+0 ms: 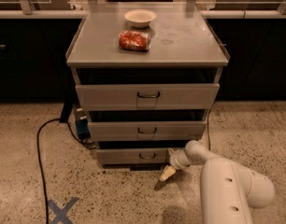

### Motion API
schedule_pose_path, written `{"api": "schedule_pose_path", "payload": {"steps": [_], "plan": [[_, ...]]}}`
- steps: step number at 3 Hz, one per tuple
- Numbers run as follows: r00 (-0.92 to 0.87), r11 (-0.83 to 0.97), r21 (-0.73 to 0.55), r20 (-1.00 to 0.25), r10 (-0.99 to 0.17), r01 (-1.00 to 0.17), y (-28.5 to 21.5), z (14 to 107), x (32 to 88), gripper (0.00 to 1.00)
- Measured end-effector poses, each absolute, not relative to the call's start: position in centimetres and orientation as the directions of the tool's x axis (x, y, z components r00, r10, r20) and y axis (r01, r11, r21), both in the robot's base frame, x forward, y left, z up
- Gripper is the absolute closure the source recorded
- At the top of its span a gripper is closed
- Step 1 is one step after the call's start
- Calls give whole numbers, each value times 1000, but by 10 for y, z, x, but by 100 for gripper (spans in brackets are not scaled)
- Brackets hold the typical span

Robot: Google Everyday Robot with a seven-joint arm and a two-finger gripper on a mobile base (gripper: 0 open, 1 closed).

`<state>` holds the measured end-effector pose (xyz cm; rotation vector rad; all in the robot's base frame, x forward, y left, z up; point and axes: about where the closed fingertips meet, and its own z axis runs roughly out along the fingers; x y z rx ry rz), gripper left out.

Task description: Open bottom drawer

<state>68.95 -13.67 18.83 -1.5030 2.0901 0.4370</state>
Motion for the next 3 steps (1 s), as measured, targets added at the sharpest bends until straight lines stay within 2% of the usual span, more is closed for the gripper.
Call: {"api": "schedule_pose_path", "payload": {"steps": [3], "plan": [[-224, 339, -84, -601, -768, -937, -139, 199, 702, 0]]}}
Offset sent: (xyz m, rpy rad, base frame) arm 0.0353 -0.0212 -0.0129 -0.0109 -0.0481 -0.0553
